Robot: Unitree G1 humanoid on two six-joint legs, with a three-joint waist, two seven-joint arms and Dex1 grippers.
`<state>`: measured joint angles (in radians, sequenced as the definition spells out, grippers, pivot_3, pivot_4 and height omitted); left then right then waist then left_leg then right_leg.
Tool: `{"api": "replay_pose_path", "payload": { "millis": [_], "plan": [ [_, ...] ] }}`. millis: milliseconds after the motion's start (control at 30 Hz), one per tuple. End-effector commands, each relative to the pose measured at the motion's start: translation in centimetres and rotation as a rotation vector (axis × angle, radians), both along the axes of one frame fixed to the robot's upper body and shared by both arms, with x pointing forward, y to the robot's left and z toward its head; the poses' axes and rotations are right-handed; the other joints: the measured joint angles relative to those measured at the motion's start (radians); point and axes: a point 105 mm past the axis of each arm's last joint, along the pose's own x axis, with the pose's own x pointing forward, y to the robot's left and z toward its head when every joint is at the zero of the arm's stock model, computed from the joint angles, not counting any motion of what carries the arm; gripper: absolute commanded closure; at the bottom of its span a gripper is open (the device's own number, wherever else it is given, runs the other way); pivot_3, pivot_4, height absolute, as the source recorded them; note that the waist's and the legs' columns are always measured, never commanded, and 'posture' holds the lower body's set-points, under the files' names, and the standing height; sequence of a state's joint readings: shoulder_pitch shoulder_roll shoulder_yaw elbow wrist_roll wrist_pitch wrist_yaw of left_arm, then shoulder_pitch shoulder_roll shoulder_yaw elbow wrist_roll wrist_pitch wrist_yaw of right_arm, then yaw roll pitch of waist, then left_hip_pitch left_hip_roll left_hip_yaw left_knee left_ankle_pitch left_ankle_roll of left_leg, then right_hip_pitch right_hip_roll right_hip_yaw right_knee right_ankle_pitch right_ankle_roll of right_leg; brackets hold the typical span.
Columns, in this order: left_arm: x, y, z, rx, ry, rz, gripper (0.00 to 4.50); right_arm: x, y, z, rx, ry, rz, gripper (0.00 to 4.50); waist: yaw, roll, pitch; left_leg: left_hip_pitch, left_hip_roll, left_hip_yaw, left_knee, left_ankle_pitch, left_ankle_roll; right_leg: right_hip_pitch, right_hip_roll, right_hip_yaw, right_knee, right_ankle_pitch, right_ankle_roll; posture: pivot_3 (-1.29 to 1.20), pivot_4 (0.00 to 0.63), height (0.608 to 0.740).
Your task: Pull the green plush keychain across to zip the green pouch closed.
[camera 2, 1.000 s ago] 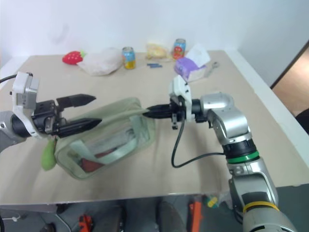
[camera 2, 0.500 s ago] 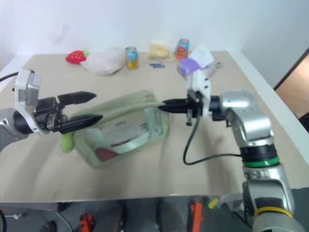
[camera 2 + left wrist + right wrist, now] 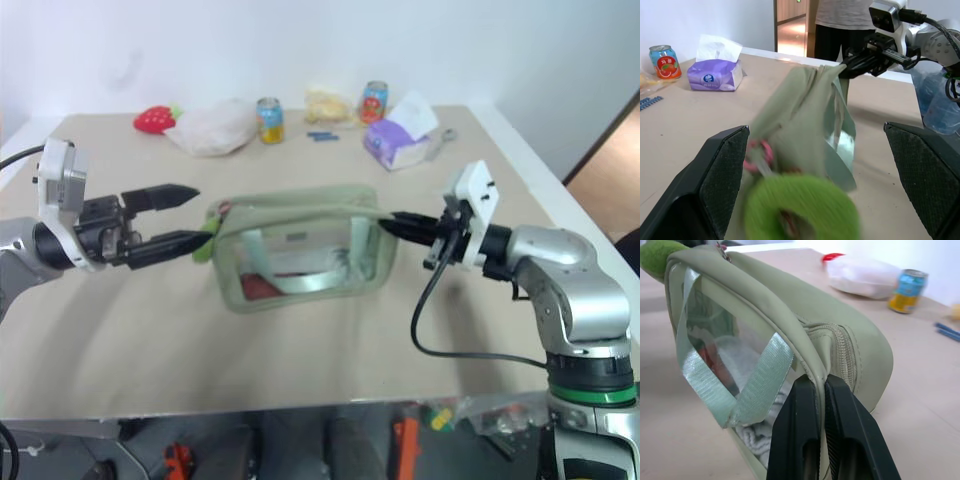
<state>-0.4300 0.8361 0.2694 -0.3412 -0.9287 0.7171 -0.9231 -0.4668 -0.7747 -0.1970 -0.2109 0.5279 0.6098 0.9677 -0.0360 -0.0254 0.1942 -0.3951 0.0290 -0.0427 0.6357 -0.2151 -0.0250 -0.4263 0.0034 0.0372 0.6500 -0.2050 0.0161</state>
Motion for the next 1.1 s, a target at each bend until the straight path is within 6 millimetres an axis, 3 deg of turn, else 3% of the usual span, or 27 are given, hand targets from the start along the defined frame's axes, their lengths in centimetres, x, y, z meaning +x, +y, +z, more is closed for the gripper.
{"api": "replay_pose_path", "payload": {
  "millis": [33,233,400,567,767,1000,1100],
  "plan": [
    [0.0,-0.1,0.8,0.002,-0.045,-0.007,0.0,-0.7,-0.2,1.3,0.023,-0.052,-0.03,4.46,0.0,0.0,0.0,0.0,0.0,0.0,0.0,0.0,0.0,0.0,0.0,0.0,0.0,0.0,0.0,0.0,0.15,0.74],
    [0.8,0.6,0.0,0.001,-0.037,0.061,0.0,-1.5,0.6,0.4,0.045,-0.038,-0.024,4.46,0.0,0.0,0.0,0.0,0.0,0.001,0.0,0.0,0.0,0.0,0.0,0.002,0.0,0.0,0.001,0.0,0.15,0.74],
    [2.3,2.1,-2.4,0.0,0.021,0.217,0.0,-1.4,2.1,0.3,0.061,-0.043,0.018,4.46,-0.009,0.0,0.0,0.003,0.001,0.005,0.0,0.0,0.0,0.0,0.002,0.007,0.0,0.0,0.0,0.0,0.15,0.74],
    [1.1,2.6,-5.0,-0.026,0.082,0.269,0.0,-1.2,2.4,0.3,0.067,-0.045,0.023,4.46,-0.015,-0.001,0.0,0.005,0.003,0.011,-0.001,0.0,0.0,0.0,0.005,0.013,0.0,0.001,0.0,0.0,0.15,0.74],
    [0.3,2.0,-5.3,-0.101,0.089,0.281,0.0,-1.1,2.5,0.1,0.061,-0.038,0.035,4.46,-0.013,-0.003,0.0,0.005,0.003,0.012,0.0,0.0,0.0,0.0,0.007,0.017,0.0,0.001,-0.001,0.0,0.15,0.74],
    [0.4,1.7,-4.0,-0.166,0.076,0.278,0.0,-0.9,2.4,0.1,0.045,-0.038,0.041,4.46,-0.015,-0.003,0.0,0.007,0.004,0.014,0.0,0.0,0.0,0.0,0.009,0.02,0.0,0.002,-0.001,0.0,0.15,0.74],
    [0.4,1.7,-4.1,-0.169,0.092,0.272,0.77,-0.8,2.3,0.0,0.039,-0.038,0.043,4.5,-0.015,-0.003,0.0,0.006,0.004,0.014,0.0,0.0,0.0,0.0,0.009,0.021,0.0,0.002,-0.001,0.0,0.15,0.74]
  ]
}}
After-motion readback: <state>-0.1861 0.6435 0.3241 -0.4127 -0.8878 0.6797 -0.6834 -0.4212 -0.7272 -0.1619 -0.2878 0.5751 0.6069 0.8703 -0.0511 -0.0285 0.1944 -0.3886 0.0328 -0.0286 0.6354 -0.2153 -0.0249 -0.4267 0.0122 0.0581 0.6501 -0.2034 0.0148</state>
